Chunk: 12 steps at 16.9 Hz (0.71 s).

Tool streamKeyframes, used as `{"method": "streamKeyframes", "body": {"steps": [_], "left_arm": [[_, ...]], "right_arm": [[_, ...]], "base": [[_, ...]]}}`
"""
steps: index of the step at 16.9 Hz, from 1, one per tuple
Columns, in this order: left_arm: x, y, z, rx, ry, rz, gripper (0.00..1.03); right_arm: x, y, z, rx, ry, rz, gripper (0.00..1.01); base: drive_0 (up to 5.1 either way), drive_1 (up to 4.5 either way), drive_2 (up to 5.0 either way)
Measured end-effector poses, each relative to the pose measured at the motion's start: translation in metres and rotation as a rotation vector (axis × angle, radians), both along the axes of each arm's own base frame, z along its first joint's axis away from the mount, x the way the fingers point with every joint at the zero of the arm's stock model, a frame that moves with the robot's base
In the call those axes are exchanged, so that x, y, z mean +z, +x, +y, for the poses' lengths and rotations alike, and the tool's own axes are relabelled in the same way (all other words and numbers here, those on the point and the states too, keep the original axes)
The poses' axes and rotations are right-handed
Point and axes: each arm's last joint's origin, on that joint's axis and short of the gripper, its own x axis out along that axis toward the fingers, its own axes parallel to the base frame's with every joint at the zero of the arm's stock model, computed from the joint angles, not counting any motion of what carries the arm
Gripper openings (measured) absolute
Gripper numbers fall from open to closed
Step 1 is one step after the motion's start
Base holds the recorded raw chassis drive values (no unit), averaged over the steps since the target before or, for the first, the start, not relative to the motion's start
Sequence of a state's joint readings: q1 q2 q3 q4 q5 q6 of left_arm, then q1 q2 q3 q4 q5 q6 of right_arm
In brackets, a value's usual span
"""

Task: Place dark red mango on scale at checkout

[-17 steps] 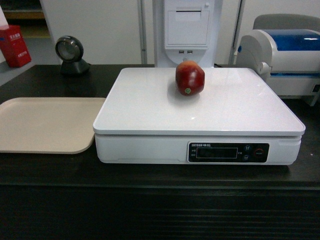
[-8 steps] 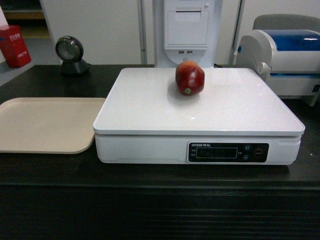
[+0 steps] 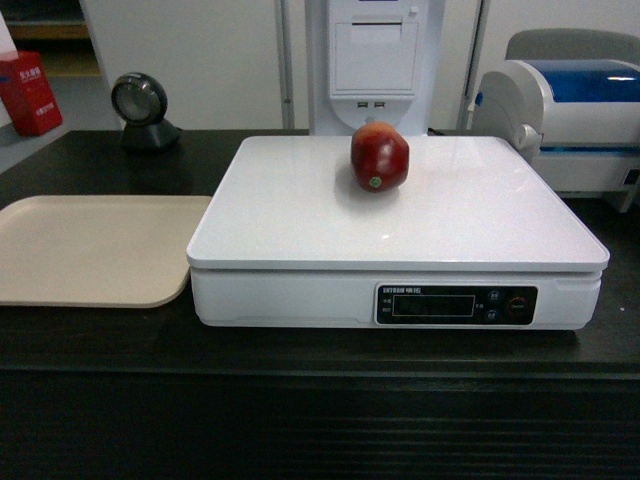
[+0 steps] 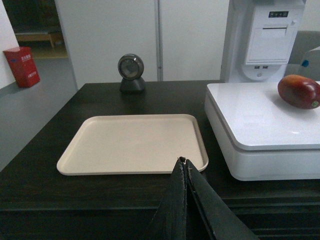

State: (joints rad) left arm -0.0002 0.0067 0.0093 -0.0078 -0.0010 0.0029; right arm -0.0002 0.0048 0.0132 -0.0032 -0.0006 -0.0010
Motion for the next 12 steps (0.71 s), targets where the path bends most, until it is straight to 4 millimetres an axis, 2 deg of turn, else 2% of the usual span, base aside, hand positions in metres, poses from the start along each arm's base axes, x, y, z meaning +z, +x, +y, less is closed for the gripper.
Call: {"method": "streamKeyframes", "body": {"steps": [5,8,12], "left_arm": [[0.0005,0.0,0.0,0.0,-0.002,-0.005,0.04],[0.0005,0.0,0.0,0.0,-0.002,-0.005,0.33],[0.0005,0.0,0.0,0.0,-0.002,-0.005,0.76]], "right_arm": [[0.0,0.0,0.0,0.0,0.0,0.0,0.98],[0.0,0.0,0.0,0.0,0.0,0.0,0.98],[0.0,0.0,0.0,0.0,0.0,0.0,0.98]], "base": [[0.0,0.0,0.0],[0.0,0.0,0.0],[0.0,0.0,0.0]]}}
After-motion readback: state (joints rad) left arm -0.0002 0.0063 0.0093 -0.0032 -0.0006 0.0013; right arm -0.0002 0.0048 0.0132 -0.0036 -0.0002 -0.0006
